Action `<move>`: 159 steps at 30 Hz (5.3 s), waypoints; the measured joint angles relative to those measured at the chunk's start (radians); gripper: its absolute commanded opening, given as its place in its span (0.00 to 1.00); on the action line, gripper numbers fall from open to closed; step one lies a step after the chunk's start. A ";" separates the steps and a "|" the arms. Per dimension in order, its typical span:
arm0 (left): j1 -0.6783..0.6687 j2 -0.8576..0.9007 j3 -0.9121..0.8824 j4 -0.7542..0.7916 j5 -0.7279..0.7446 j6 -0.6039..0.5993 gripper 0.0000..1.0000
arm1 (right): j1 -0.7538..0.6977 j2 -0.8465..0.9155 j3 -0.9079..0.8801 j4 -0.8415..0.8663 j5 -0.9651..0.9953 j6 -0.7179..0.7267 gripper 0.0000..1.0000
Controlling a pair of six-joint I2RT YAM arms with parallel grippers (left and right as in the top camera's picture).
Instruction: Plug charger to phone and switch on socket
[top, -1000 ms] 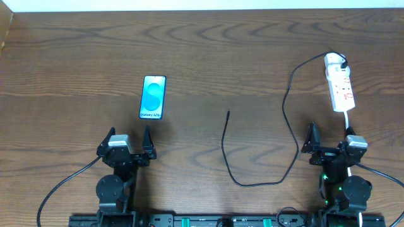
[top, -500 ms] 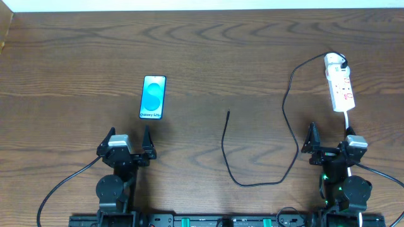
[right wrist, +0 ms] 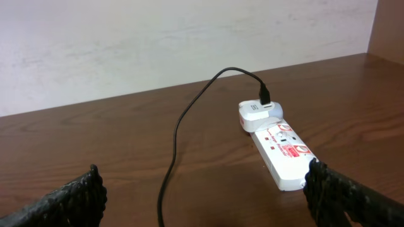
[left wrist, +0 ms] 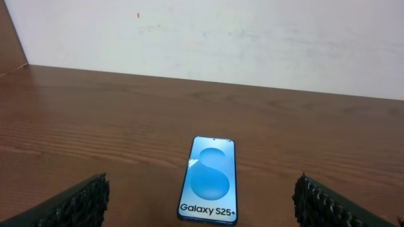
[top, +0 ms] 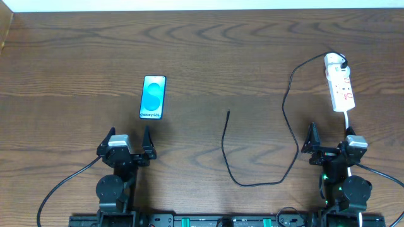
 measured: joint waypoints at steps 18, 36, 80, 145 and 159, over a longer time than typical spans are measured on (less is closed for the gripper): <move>0.000 0.000 0.000 0.000 0.000 0.000 0.93 | 0.000 0.000 0.000 0.000 0.000 0.000 0.99; 0.000 0.000 0.000 0.000 0.000 0.000 0.93 | 0.000 0.000 0.000 0.000 0.000 0.000 0.99; 0.000 0.000 0.000 0.001 0.000 0.000 0.93 | 0.000 0.000 0.000 0.000 0.000 0.000 0.99; 0.000 1.616 1.473 -0.931 0.019 0.002 0.93 | 0.001 0.000 0.000 -0.001 0.007 0.000 0.99; 0.000 1.691 1.473 -0.945 0.072 0.007 0.98 | 0.001 0.000 0.000 -0.001 0.007 0.000 0.99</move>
